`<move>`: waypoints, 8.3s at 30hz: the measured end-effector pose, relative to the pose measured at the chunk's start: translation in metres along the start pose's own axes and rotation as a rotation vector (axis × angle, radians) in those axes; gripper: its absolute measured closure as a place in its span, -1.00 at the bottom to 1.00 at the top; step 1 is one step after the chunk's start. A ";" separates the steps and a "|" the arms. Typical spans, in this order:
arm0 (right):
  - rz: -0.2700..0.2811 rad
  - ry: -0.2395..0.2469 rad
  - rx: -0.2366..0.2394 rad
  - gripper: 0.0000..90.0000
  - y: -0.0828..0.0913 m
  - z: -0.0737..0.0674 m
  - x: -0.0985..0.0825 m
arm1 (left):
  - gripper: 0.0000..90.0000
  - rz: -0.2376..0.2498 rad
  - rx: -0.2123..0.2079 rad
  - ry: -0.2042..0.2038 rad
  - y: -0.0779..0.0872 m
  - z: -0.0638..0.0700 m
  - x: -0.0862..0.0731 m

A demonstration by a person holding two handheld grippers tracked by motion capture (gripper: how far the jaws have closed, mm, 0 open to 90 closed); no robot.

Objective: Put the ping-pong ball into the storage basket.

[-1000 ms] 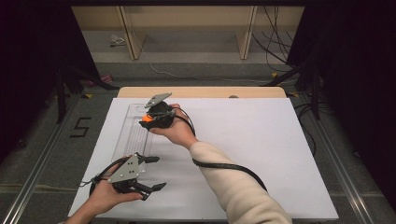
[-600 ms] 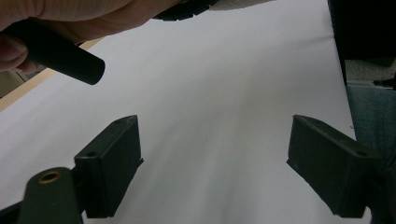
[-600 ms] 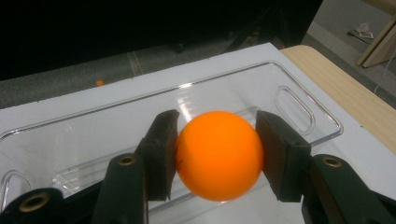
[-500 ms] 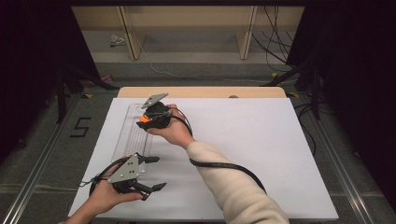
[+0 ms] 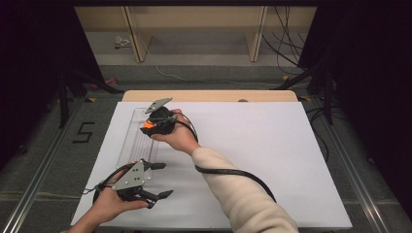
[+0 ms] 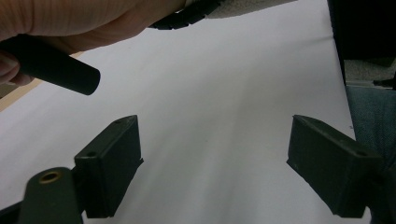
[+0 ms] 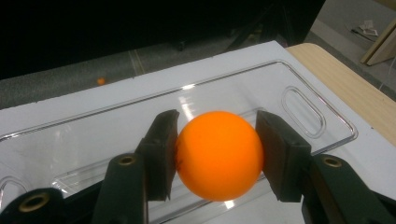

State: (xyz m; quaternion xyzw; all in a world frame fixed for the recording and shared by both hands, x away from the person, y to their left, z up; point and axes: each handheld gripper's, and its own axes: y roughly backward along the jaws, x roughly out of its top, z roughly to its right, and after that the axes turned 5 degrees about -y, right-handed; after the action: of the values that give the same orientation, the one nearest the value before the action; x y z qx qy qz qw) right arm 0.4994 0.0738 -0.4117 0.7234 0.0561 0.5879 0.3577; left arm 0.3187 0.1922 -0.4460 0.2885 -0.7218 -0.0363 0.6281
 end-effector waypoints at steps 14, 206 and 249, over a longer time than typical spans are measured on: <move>-0.014 0.002 0.008 0.14 -0.007 -0.004 -0.001 | -0.62 0.000 0.000 0.000 0.000 0.000 0.000; 0.078 -0.327 -0.284 -0.64 0.222 0.076 -0.171 | -0.64 0.002 0.010 0.010 0.001 0.001 0.000; 0.080 -0.348 -0.330 -0.64 0.269 0.063 -0.209 | -0.64 0.002 0.010 0.010 0.001 0.001 0.000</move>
State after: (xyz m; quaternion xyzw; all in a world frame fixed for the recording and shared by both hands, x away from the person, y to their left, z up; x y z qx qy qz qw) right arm 0.4010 -0.2581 -0.4278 0.7472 -0.1320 0.4693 0.4517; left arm 0.3177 0.1926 -0.4459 0.2912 -0.7190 -0.0308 0.6303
